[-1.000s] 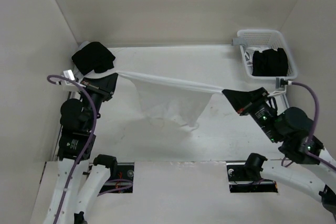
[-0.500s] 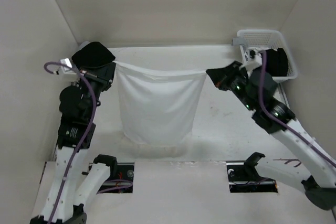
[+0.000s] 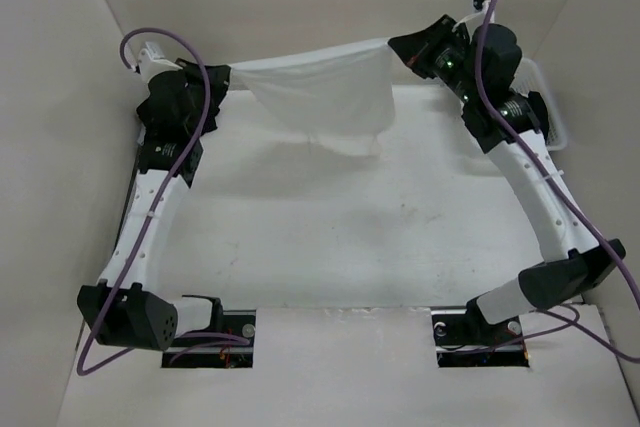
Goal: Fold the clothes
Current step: Flatten the tank top out, then fold the tank top
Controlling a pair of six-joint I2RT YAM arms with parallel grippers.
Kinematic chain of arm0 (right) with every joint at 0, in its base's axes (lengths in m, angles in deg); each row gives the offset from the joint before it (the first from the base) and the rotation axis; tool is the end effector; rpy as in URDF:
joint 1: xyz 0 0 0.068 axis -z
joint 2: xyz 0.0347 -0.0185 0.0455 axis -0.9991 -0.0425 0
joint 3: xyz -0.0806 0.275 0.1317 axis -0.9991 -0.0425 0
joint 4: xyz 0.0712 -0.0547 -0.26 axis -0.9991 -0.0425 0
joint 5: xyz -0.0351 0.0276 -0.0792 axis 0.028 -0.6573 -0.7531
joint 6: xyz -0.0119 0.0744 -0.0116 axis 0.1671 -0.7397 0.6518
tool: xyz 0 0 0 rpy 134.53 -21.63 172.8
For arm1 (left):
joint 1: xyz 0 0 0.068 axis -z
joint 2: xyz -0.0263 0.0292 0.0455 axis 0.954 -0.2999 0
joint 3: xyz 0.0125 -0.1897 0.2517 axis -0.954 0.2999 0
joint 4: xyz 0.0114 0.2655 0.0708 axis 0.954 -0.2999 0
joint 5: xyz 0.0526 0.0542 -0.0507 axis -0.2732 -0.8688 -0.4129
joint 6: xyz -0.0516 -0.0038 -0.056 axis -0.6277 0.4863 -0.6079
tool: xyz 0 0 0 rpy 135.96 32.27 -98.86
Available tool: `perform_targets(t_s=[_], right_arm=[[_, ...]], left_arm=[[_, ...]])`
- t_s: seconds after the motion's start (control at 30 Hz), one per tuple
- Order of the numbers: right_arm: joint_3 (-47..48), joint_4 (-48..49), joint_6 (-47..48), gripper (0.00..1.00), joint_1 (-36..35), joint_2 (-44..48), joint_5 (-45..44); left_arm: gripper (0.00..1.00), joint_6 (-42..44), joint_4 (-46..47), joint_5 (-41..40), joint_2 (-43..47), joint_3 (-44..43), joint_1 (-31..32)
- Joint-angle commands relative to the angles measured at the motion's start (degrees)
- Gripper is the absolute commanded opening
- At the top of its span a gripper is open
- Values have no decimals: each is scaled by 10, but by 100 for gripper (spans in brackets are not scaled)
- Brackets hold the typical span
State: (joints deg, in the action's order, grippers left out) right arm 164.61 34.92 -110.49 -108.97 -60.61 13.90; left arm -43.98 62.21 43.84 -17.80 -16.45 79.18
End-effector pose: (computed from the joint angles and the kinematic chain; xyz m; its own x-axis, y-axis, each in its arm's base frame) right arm 0.3464 0.1432 0.5395 -0.3133 0.6031 -0.7335 -0.3394 0.6503 0.6796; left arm 0.3228 -0.0328 0.4606 -0.0809 -0.8119 -0.5782 -0.0437 0.5824 -0.8117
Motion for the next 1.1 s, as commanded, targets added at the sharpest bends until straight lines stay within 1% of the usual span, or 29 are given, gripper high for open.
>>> perform_targets(t_s=[0.0, 0.07, 0.13, 0.23, 0.33, 0.47, 0.5, 0.53, 0.6, 0.7, 0.77, 0.83, 0.9, 1.0, 1.07], right_arm=[[17, 11, 9, 2, 6, 31, 30], [-34, 30, 9, 2, 8, 47, 31], [-95, 56, 4, 2, 8, 64, 37], [-232, 114, -11, 2, 5, 106, 43], [-391, 182, -18, 2, -22, 154, 40], [-569, 257, -41, 2, -60, 185, 32], [-599, 270, -49, 2, -68, 187, 29], [-646, 291, -60, 2, -81, 190, 23], [-705, 323, -78, 2, -103, 192, 11], [-791, 352, -109, 2, -142, 214, -11], [-832, 351, -131, 2, -176, 244, -28], [-865, 334, -154, 2, -219, 290, -51], [-885, 294, -178, 2, -262, 344, -78], [-896, 215, -208, 2, -320, 423, -115], [-887, 175, -212, 3, -334, 460, -126]], left_arm=[[1, 0, 57, -1, 33, -32, -5], [1, -6, 78, -3, 43, 12, 1], [1, -16, 104, -5, 58, 75, 6], [1, -31, 137, 0, 96, 190, 10], [1, -40, 159, 8, 155, 323, 10], [2, -31, 143, 30, 252, 486, -12], [2, -29, 131, 38, 281, 526, -20], [2, -29, 120, 46, 303, 551, -26], [2, -22, 78, 68, 358, 602, -38], [2, -27, 6, 96, 430, 652, -40], [2, -54, -48, 99, 493, 674, -29], [2, -71, -111, 96, 563, 679, -17], [2, -75, -174, 83, 615, 662, -9], [2, -55, -225, 51, 623, 615, 7], [2, -51, -234, 38, 617, 595, 17]])
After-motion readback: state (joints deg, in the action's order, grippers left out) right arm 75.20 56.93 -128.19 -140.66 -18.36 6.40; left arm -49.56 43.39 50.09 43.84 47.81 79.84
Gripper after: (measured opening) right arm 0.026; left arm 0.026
